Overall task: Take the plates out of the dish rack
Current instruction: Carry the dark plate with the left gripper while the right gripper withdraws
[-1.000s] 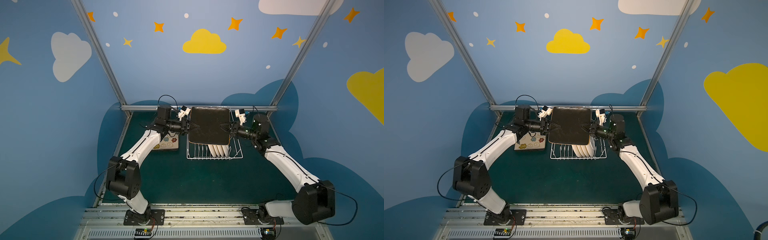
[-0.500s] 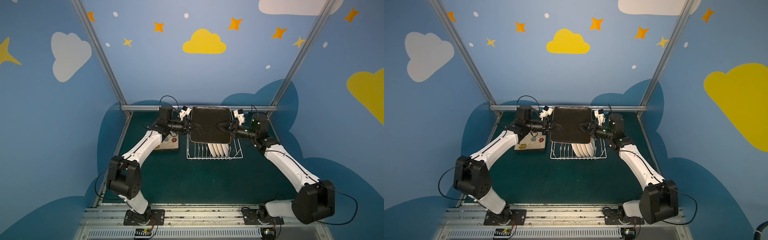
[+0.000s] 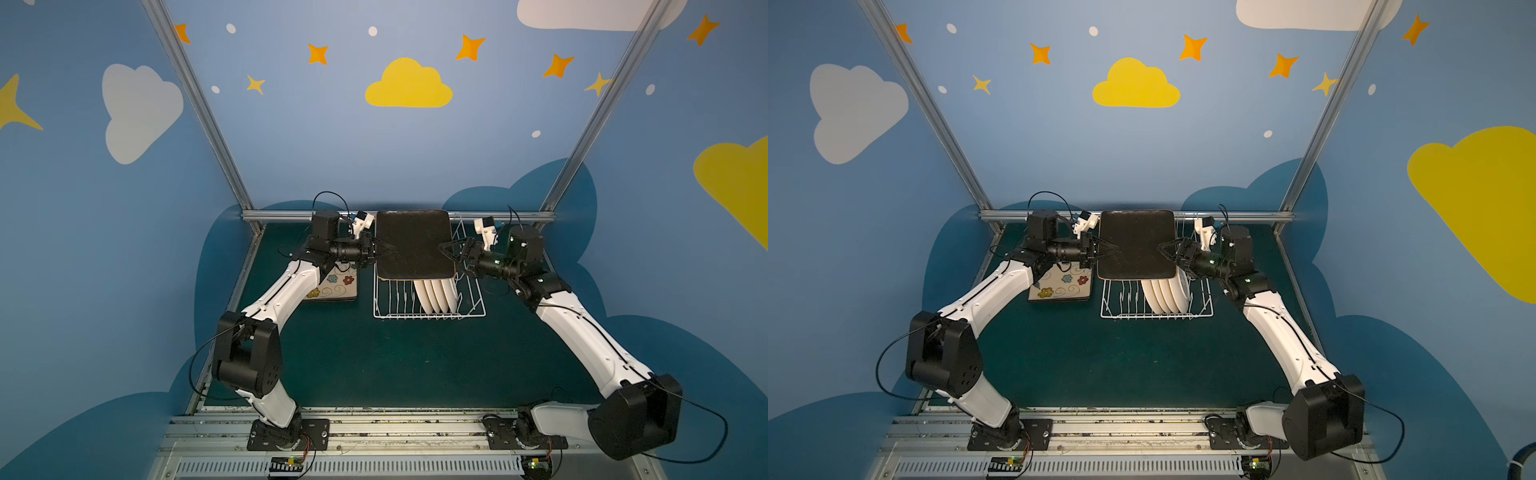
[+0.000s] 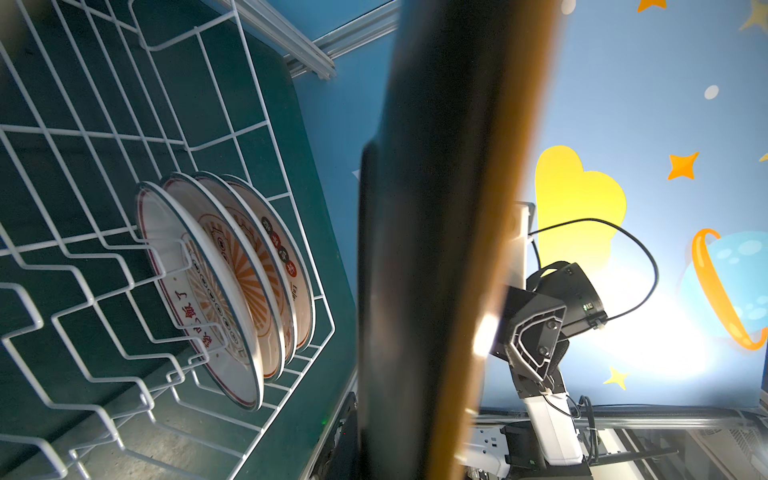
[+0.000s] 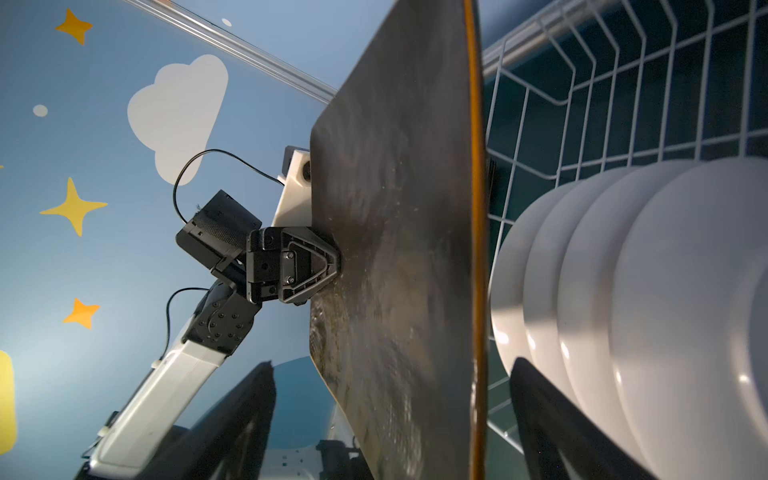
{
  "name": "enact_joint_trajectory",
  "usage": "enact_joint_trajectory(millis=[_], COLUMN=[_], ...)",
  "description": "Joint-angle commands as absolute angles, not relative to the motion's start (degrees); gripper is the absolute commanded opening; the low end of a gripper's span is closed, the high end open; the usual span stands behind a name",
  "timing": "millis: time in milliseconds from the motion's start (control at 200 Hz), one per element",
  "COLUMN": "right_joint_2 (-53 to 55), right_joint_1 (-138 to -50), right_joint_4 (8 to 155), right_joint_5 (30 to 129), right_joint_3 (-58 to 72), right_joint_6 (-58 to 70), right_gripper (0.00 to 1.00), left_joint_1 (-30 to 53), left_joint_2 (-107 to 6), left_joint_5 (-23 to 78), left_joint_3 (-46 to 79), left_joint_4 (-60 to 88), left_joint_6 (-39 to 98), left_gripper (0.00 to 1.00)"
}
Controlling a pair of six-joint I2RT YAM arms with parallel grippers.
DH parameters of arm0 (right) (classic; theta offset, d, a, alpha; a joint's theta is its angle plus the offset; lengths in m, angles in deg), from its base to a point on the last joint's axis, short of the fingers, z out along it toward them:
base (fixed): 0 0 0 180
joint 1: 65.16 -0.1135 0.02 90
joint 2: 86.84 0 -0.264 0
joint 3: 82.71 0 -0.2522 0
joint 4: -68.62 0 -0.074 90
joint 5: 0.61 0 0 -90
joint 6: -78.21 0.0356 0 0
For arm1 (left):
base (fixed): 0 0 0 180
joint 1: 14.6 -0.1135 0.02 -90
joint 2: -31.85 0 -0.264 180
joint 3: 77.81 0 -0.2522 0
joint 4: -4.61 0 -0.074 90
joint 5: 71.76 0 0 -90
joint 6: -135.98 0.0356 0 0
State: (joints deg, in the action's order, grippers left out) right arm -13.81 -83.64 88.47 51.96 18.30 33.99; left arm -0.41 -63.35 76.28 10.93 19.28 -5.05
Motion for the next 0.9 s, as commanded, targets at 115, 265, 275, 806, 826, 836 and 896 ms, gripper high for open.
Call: enact_joint_trajectory(millis=[115,265,275,806,826,836,896], right_joint_2=[-19.9,-21.0,-21.1,-16.0,-15.7,-15.6,-14.7], right_joint_1=[-83.8,-84.5,-84.5,-94.3,-94.5,-94.6,-95.3], right_joint_4=[99.2,103.5,103.6,112.4,112.7,112.8,113.4], right_joint_5=[61.0,62.5,62.6,67.1,67.3,67.4,67.4], right_joint_3=[16.3,14.3,14.2,6.4,6.1,6.0,5.2], right_joint_6=[16.2,8.7,8.4,-4.6,-4.8,-4.8,-5.4], right_gripper=[0.88,0.88,0.88,0.88,0.88,0.88,0.88], left_joint_1=[-4.9,-9.8,-10.2,-28.5,-29.0,-29.2,-30.3], left_joint_2=[-58.8,-57.1,-57.0,-58.0,-58.0,-58.0,-58.1], left_joint_5=[82.5,84.7,84.9,78.0,78.1,78.0,77.6], left_joint_3=[5.1,2.9,2.6,-11.5,-10.8,-10.5,-8.2], left_joint_4=[20.2,28.0,28.8,75.9,75.3,75.0,73.2], left_joint_6=[-0.6,4.9,5.6,44.5,44.5,44.5,44.8], left_gripper=[0.03,0.03,0.03,0.03,0.03,0.03,0.03])
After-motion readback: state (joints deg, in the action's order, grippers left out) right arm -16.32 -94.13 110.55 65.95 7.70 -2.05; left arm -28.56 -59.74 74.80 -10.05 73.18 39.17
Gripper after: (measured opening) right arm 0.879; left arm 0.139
